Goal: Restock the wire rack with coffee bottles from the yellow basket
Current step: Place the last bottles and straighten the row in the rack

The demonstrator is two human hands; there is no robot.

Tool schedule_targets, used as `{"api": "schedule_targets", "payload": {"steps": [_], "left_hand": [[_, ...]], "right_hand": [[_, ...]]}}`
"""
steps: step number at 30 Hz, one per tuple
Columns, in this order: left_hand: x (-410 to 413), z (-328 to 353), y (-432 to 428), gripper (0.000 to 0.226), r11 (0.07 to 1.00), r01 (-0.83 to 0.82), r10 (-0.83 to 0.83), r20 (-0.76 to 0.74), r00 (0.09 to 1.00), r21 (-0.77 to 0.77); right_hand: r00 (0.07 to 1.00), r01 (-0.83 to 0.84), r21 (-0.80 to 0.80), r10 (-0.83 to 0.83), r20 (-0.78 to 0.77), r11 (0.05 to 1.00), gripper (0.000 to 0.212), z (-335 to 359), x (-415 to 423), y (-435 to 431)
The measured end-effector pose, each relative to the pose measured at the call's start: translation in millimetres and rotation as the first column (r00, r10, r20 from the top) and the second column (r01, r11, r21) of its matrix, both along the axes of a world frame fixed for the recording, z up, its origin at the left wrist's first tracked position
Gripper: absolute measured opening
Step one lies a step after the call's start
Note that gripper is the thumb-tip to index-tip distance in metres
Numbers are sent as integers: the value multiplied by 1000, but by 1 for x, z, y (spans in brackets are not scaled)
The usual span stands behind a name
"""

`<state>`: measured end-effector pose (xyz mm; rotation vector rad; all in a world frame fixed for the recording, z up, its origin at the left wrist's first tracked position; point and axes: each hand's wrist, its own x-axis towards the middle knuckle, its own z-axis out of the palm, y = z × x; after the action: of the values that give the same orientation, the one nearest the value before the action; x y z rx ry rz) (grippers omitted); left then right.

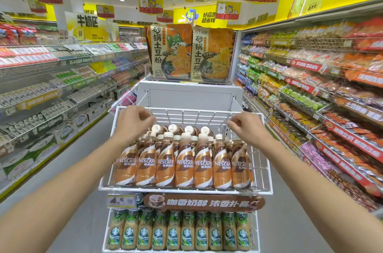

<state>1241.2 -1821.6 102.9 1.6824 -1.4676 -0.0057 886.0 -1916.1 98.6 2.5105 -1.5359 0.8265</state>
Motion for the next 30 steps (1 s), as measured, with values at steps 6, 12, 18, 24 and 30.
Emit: {"api": "schedule_targets", "payload": {"steps": [6,12,18,24,30], "left_hand": [[59,-21,12,42,948,-240,232,60,971,207],[56,-29,12,51,914,-255,276,-23,961,317],[48,-34,6,39,907,-186,243,-108,964,378],[44,-39,2,34,897,-228,302,-148,942,380],[42,-43,0,33,888,-239,335,-195,922,392]], "right_hand": [[990,38,194,-11,-141,980,39,-20,-38,1],[998,48,177,-39,-52,983,30,-36,-31,-8],[996,82,174,-73,-57,981,39,-40,-29,-13],[994,104,206,-95,-56,973,41,-37,-27,-8],[992,124,237,-120,-31,964,41,-33,-21,1]]}}
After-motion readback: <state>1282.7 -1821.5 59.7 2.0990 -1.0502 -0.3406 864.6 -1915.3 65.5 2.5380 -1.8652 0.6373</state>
